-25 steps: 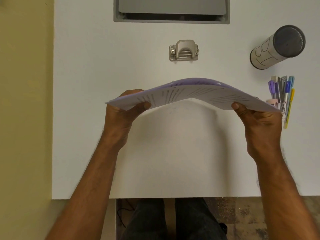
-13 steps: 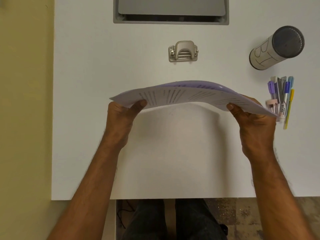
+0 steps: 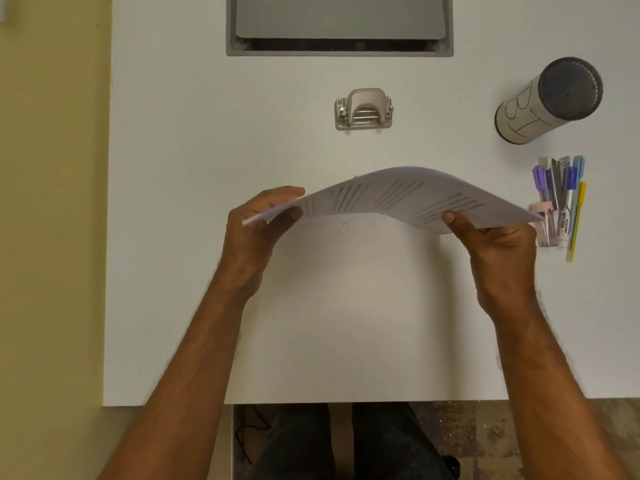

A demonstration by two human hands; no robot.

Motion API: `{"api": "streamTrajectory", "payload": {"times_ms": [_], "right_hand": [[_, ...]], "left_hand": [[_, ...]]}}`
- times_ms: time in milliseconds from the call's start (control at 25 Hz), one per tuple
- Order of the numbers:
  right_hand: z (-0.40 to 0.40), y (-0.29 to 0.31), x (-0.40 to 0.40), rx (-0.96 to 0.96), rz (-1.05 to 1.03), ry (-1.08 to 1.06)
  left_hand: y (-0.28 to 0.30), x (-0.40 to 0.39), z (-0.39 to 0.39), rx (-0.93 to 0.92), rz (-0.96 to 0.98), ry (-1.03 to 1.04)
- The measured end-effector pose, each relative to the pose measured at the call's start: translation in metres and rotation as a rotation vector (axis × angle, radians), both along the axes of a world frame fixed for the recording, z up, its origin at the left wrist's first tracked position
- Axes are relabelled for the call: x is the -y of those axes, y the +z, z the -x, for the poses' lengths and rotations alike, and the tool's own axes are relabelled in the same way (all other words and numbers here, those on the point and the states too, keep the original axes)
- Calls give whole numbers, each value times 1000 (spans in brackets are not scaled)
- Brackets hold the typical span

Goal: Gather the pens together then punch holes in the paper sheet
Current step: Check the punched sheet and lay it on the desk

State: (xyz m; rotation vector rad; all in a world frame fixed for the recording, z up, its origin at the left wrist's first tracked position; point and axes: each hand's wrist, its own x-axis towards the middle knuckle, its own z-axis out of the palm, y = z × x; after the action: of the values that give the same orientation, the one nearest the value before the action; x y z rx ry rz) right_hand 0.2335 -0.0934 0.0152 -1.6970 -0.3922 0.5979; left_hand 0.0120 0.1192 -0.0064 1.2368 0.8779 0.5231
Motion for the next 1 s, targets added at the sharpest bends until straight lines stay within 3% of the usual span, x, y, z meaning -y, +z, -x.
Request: {"api": "streamTrajectory", "payload": {"times_ms": [160,360,640,840,1000], "right_hand": [[-4,4,0,28,-43,2],[-4,-7,-3,-50,38,-10],[-17,11,-2,22,42,58],[-28,25,2,-214,-19,10],[-4,21,-1,-579,-157,-143]], "left_hand": [[1,-3,0,42,-11,0],[-6,1,-5,-43,31,37],[5,-10,0,-38,-15,32],[6,-5,9,-17,108,75],[-5,19,5,163,397,303]]}}
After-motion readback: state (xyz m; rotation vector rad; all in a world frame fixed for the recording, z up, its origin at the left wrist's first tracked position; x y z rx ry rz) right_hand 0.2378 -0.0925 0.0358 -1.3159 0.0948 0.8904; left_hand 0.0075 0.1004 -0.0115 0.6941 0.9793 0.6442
